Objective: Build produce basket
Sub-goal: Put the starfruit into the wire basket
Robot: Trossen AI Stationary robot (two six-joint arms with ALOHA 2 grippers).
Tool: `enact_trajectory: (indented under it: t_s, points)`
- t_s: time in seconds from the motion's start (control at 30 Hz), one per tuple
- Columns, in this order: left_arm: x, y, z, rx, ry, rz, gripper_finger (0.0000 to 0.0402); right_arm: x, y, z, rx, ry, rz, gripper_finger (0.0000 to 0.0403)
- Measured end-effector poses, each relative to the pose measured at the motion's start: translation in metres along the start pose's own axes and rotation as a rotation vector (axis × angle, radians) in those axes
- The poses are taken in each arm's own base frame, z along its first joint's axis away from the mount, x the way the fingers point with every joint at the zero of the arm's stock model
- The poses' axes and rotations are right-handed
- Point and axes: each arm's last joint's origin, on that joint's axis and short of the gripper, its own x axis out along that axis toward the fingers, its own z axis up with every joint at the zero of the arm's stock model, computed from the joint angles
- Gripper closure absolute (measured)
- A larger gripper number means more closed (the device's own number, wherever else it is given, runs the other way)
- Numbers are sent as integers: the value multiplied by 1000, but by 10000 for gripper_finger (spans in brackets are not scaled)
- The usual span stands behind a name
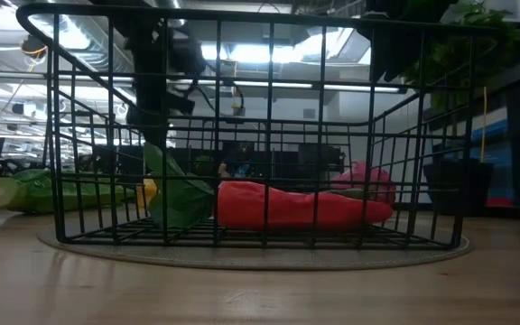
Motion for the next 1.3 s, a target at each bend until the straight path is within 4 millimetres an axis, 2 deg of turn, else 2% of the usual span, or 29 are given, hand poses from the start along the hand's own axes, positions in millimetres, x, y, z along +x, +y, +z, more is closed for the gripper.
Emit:
enact_trajectory:
  t_s: [0.33,0.53,0.7,0.83,1.07,1.3]
  points:
    - [40,-11,5,241,115,-91,207,0,0,0,-3,1,-1,199]
    - [57,-14,11,237,146,-73,207,0,0,0,-3,1,-1,199]
    - [56,-16,11,120,173,-36,234,0,0,0,-3,1,-1,199]
    - [55,-17,10,20,225,71,283,0,0,0,-3,1,-1,199]
    - [51,-25,13,-28,227,80,384,0,0,0,-3,1,-1,199]
    - [35,-34,12,-5,241,115,396,0,1,0,-3,1,-1,199]
